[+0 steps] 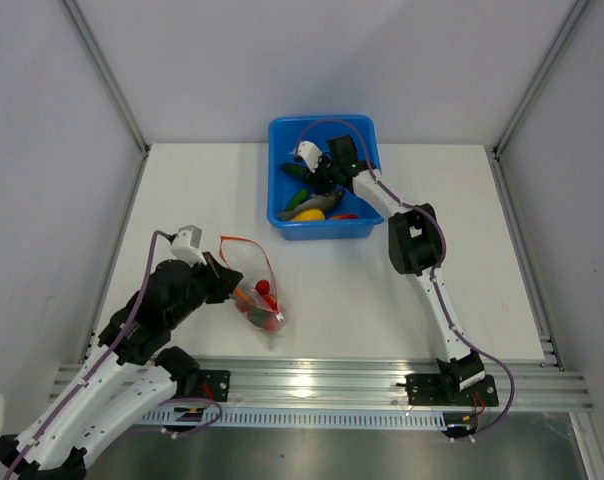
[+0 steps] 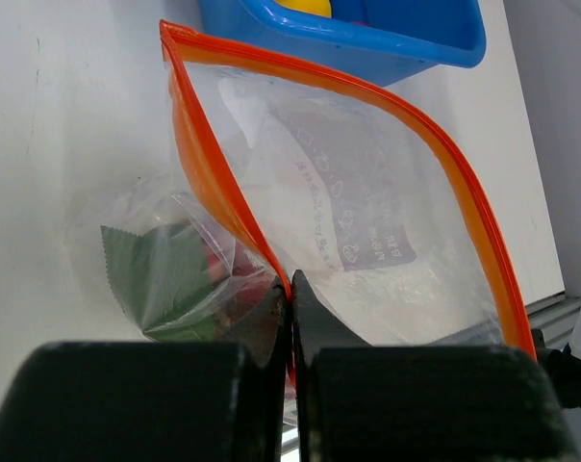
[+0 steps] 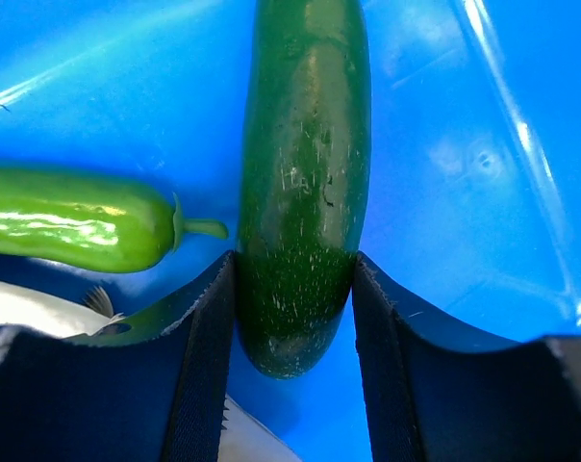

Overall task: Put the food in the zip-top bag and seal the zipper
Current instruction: Pick up the fake vegetable from the bin, then place the fake vegetable in the zipper food storage bag.

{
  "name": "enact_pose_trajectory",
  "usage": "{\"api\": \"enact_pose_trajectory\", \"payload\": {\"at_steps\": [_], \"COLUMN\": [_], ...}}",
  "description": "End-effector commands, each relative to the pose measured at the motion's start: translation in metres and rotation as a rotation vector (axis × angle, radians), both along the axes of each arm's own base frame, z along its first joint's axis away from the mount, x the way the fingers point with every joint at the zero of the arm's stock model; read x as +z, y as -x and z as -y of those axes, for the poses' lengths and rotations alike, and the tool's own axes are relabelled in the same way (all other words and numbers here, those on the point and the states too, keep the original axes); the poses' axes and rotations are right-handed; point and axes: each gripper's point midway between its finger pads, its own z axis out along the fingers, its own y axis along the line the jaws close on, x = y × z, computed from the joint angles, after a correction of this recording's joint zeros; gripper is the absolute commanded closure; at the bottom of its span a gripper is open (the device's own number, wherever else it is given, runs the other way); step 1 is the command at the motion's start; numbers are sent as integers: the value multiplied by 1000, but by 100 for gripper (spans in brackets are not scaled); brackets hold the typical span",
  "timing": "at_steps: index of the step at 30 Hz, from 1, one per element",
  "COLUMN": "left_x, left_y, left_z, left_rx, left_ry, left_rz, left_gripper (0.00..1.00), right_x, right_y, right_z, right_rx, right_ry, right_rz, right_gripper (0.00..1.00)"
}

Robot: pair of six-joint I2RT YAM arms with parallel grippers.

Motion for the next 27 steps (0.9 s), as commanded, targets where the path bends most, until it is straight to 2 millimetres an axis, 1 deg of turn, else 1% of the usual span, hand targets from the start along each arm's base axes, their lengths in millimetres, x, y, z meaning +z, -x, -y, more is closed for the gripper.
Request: {"api": "enact_pose_trajectory", "payload": {"at_steps": [1, 2, 3, 4, 6, 7, 9, 10, 11, 12, 13, 14, 15, 16, 19, 20, 21, 22, 23, 25, 26, 27], "left_x": [0, -1, -1, -2, -1, 0, -4, -5, -4, -12, -14, -14, -25, -27, -25, -22, -22, -19, -18, -12, -9, -3], "left_y": [-6, -6, -5, -5, -5, -4, -3, -1, 0, 1, 3, 3, 4, 9, 12, 14, 16, 17, 19, 20, 21, 22], "left_z": [2, 4, 4, 6, 8, 10, 13, 17, 20, 22, 24, 24, 23, 28, 34, 36, 37, 37, 38, 39, 40, 42], "left_rx": [-7, -10, -13, -19, -24, -36, -47, -66, -77, -86, -94, -85, -81, -115, -146, -163, -171, -179, -190, -201, -216, -227], "left_ry": [-10, -9, -6, -4, 8, 13, 15, 22, 27, 14, 11, 13, -16, -8, 0, 10, 13, 17, 17, 26, 24, 31], "left_rz": [20, 14, 11, 6, 2, -3, -27, -41, -48, -90, -113, -133, -184, -209, -226, -230, -234, -231, -230, -223, -215, -210], "left_gripper": [99, 99, 100, 99, 100, 99, 100, 99, 99, 100, 99, 99, 99, 100, 99, 99, 99, 99, 100, 99, 100, 99], "right_x": [2, 3, 9, 21, 36, 50, 65, 77, 84, 91, 107, 117, 125, 147, 179, 202, 211, 223, 246, 256, 261, 279], "right_y": [-2, -2, -5, -11, -15, -17, -19, -20, -21, -22, -22, -21, -19, -16, -6, 1, 6, 13, 24, 48, 61, 86], "right_z": [14, 15, 16, 17, 17, 18, 19, 20, 22, 23, 25, 26, 25, 25, 23, 22, 25, 23, 24, 19, 14, 7], "right_rx": [-24, -28, -38, -62, -76, -87, -108, -121, -132, -155, -171, -184, -197, -203, -238, -251, -280, -312, -331, -354, -394, -384], "right_ry": [53, 60, 61, 65, 53, 41, 28, 18, 14, 4, -10, -26, -52, -79, -137, -164, -172, -219, -259, -308, -380, -423], "right_rz": [30, 39, 62, 100, 130, 152, 175, 192, 201, 207, 227, 233, 226, 245, 249, 267, 261, 237, 237, 159, 89, 45], "right_gripper": [64, 67, 68, 70, 74, 74, 77, 84, 87, 90, 98, 100, 100, 100, 100, 100, 100, 100, 100, 100, 100, 100]}}
